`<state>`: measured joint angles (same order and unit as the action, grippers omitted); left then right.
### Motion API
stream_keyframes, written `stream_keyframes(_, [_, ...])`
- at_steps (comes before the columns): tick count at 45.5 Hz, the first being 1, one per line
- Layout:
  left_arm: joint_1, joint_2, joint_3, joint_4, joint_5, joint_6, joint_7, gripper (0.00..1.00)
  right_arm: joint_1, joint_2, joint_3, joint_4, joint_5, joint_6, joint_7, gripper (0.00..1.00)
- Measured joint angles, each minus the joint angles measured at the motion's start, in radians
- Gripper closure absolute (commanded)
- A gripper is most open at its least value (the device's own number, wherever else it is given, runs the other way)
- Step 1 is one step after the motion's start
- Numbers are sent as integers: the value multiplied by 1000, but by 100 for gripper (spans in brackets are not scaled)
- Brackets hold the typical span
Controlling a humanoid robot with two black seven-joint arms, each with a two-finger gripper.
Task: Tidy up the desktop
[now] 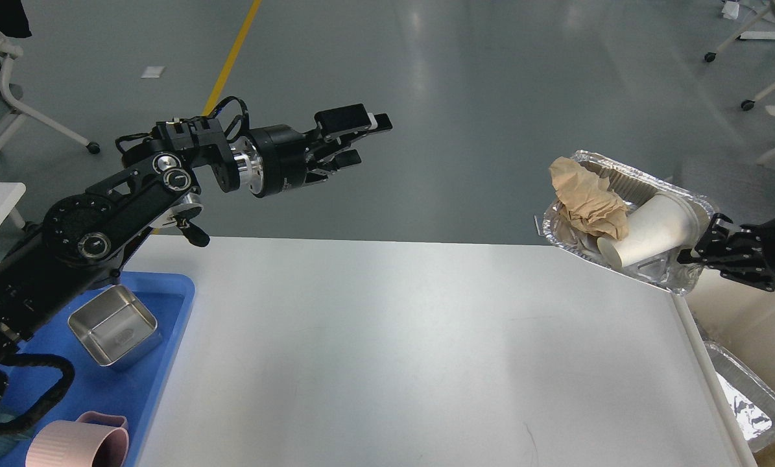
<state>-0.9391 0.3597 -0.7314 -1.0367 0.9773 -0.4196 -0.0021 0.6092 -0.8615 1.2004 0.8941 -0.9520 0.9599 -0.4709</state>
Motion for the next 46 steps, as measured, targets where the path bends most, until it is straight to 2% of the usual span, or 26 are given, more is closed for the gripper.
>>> stream_keyframes(9, [105,7,-137,0,-4,101,-2,4,-9,1,49,-229,87,-5,9,100])
stream_keyframes(16, [181,6,-204,3,-19,196,-5,4,-39,3,51,-392,165,-44,33,100])
stream_keyframes(21, [218,5,-237,26,-83,270,-10,4,-85,11,48,-476,177,-101,55,100])
stream_keyframes(25, [232,4,-247,57,-166,315,-14,4,-142,18,41,-514,178,-185,66,100])
stream_keyframes(37, [241,5,-257,179,-360,342,-21,4,-291,98,33,-593,179,-391,110,100])
stream_keyframes(45, [243,4,-280,201,-405,359,-25,4,-338,138,33,-603,191,-450,119,100])
stream_keyframes(46, [244,3,-280,202,-406,362,-25,4,-339,141,33,-603,195,-454,119,88])
